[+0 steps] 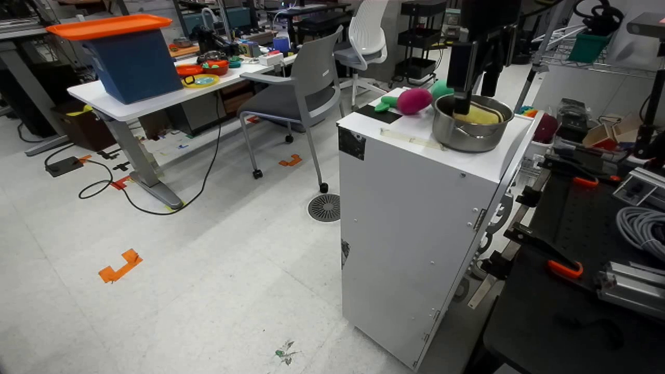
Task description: Remove the yellow plushy from the pot and put it in the sink
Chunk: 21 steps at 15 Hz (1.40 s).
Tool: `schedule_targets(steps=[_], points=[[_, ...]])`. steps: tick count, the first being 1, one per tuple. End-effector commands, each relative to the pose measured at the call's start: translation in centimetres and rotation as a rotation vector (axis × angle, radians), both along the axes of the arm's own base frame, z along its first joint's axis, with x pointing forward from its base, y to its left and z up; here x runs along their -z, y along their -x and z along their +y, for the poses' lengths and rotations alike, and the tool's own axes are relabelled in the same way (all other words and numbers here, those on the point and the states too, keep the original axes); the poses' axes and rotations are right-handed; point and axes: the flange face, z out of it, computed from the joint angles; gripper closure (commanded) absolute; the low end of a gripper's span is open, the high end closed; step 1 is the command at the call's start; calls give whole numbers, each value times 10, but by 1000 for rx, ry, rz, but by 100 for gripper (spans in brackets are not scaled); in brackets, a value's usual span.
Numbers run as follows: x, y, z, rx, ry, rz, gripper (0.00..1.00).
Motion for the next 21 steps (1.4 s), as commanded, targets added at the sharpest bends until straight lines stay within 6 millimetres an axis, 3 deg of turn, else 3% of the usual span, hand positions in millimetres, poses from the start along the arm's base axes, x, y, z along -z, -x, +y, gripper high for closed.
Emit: schedule_targets(steps=[1,3,5,13,15,21], points=[[0,-1,-3,8,5,-1,0],[1,-1,-3,8,4,-1,0],[1,-2,-3,8,4,-2,26],[2,-2,-4,6,6,1,88],[2,-2,-4,6,7,3,100],[2,-2,-5,7,12,4,99]])
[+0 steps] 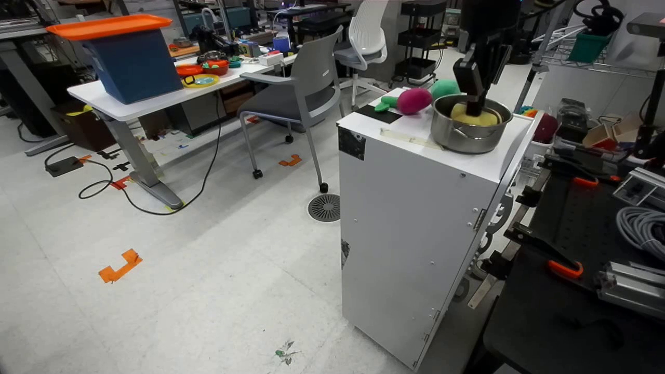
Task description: Remove the yellow plushy from the pot and put it in the sink
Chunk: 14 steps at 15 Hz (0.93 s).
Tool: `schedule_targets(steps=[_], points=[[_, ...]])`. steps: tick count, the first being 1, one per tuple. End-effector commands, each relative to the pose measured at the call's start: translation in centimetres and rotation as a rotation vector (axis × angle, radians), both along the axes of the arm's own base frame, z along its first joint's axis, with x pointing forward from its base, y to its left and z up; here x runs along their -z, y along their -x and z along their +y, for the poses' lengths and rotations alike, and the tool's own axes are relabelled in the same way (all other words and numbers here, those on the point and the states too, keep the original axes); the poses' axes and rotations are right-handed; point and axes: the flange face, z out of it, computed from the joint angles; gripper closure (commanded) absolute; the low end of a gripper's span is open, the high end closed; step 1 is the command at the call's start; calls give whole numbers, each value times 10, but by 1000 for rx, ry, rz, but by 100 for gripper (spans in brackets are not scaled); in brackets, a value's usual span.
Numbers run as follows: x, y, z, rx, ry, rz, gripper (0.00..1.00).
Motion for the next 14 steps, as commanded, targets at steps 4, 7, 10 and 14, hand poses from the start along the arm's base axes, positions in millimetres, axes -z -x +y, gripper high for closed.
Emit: schedule_targets(steps=[4,7,10,14], points=[[-11,-1,-7,9,55,-14,99],[-24,0,-11,-33,96,-39,99],[-39,0,-15,-57,119,-74,99],[-57,1,-17,-58,118,-116,99]])
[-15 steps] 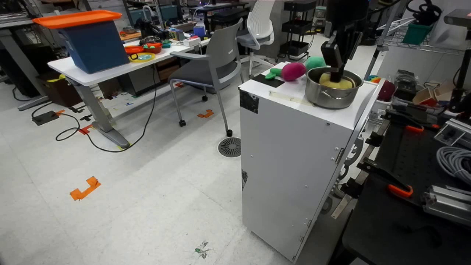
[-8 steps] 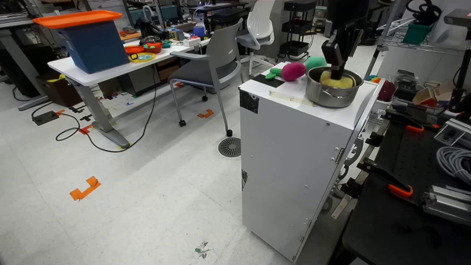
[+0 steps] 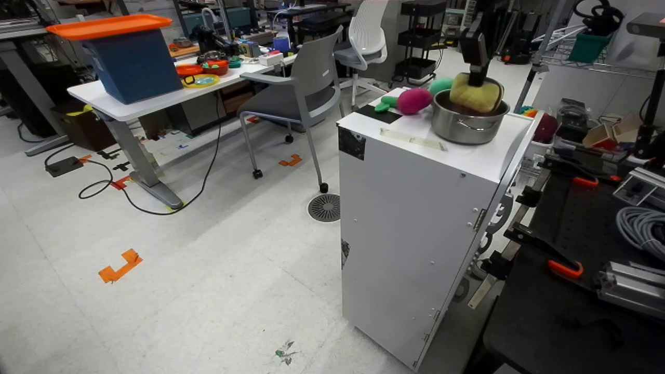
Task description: Remove the yellow plushy from the pot and put it in the sink
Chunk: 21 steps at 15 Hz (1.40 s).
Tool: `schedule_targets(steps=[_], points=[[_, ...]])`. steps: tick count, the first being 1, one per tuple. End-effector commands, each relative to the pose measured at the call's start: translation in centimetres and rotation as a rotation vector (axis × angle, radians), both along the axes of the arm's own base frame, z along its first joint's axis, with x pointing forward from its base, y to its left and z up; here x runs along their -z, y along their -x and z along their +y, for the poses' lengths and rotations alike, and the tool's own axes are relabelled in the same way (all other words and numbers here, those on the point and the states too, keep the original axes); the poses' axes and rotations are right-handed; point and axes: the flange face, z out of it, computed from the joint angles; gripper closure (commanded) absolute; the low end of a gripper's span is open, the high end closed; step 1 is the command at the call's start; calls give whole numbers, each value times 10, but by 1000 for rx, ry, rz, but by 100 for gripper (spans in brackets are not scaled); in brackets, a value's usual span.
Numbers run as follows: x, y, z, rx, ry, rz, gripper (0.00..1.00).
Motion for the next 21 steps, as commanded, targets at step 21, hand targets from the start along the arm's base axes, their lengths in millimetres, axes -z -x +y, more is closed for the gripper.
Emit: schedule_targets(steps=[21], points=[[-95,-17,-157,351,2,-184,99]])
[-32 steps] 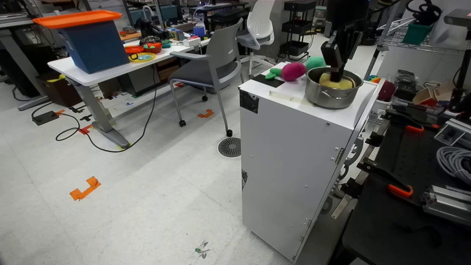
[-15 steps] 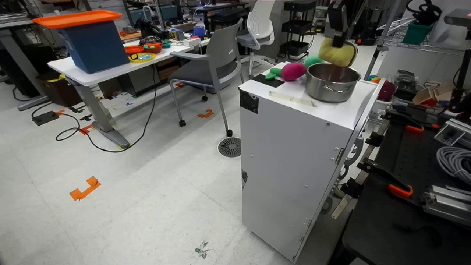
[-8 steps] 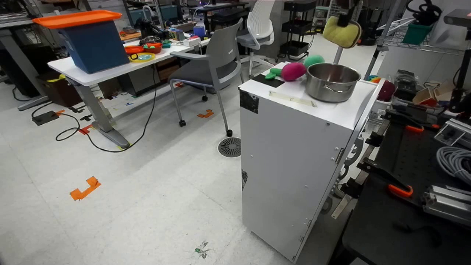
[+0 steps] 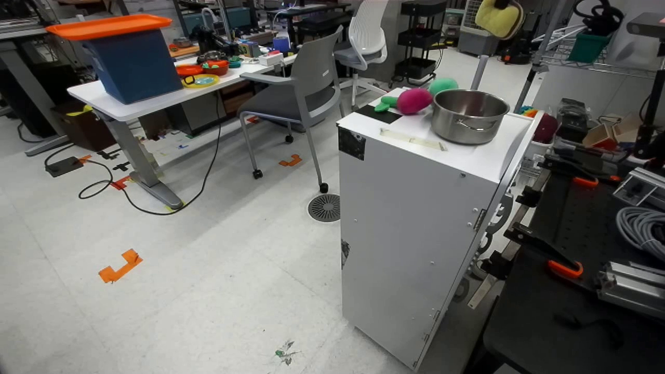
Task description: Remove the yellow plushy from the pot and put it in the sink
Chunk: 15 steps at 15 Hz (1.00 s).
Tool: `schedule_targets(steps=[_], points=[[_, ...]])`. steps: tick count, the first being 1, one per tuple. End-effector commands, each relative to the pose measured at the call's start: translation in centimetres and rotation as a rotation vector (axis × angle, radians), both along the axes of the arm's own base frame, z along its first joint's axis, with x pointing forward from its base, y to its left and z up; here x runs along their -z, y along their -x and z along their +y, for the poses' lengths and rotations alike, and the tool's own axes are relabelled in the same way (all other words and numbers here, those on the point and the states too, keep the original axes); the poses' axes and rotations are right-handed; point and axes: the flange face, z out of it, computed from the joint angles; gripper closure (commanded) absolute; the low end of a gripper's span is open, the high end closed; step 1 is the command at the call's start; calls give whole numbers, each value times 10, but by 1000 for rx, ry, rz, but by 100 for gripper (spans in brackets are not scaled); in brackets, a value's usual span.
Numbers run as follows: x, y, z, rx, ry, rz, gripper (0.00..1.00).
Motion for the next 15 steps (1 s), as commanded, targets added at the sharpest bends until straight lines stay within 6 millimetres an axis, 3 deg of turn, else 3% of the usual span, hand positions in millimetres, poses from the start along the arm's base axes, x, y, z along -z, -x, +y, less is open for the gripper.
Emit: schedule_targets(steps=[1,9,15], points=[[0,-14,-34,104,-1,8,99],[25,-33,-54,155,-4,45,99],[17,-36,-76,208,-16,26,99]])
